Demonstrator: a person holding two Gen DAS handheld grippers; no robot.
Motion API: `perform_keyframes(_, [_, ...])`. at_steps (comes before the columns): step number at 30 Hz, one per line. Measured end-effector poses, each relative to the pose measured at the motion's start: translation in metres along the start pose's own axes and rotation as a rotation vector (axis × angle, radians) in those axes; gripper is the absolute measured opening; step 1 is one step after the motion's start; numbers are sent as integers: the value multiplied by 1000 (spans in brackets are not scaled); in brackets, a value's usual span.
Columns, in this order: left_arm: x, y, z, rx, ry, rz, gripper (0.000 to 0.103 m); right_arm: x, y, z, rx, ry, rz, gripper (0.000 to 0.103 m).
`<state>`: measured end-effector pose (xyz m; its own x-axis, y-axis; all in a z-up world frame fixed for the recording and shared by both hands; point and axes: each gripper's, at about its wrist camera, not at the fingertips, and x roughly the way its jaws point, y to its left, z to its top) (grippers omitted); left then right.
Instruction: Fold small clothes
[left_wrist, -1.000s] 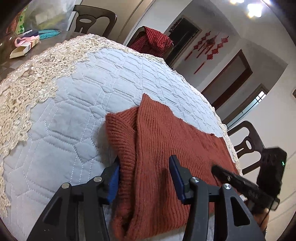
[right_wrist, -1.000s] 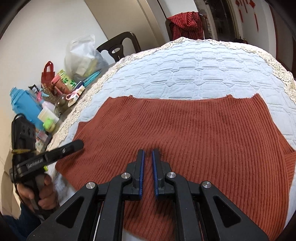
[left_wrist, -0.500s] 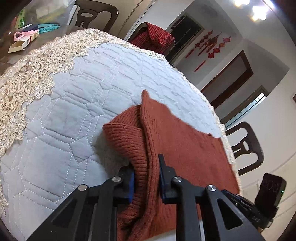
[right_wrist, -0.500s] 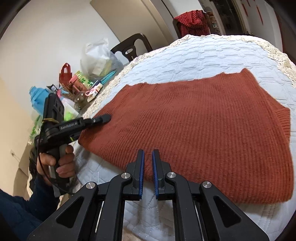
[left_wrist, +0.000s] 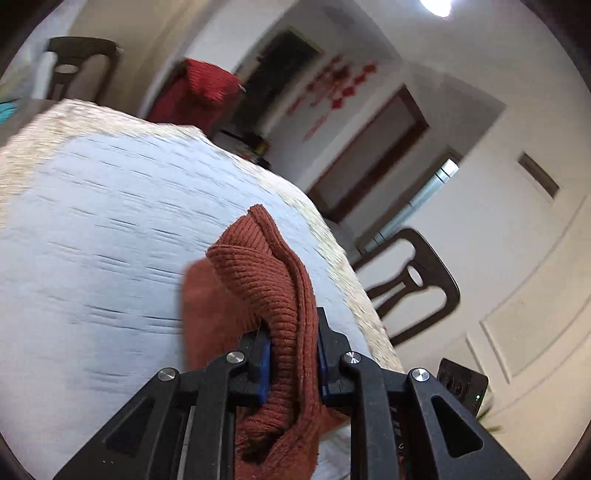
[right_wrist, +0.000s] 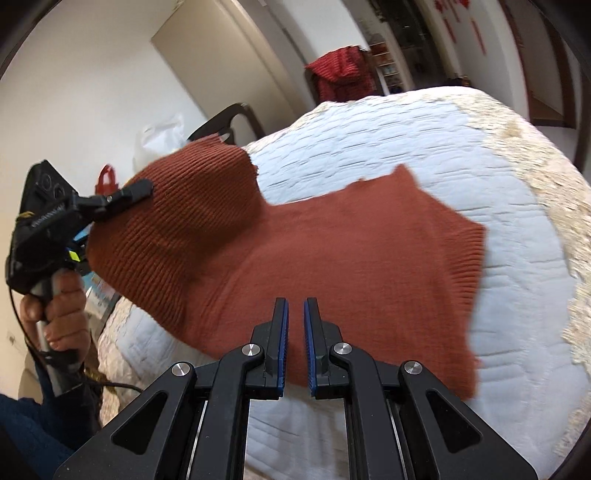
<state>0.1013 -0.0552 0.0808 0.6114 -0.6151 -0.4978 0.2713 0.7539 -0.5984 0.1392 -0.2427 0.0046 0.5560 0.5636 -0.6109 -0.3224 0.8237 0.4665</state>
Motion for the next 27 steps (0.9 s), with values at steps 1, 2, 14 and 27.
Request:
perform_keyframes(1, [11,-4,-3,4,26,-8,21,-3,-4,0,10,-5,-7,8])
perform_keyframes(2, [23,-6,-7,7,54,-12,21,-5,-7,1,17,-7,-14,8])
perform_keyframes(14, [44,-26,-21,120,81,-110,35,-14,-35,-1,136,5,72,26])
perform_keyframes(27, [31,40,-44,62,67,70,37,6,-44,6,267,70,239,50])
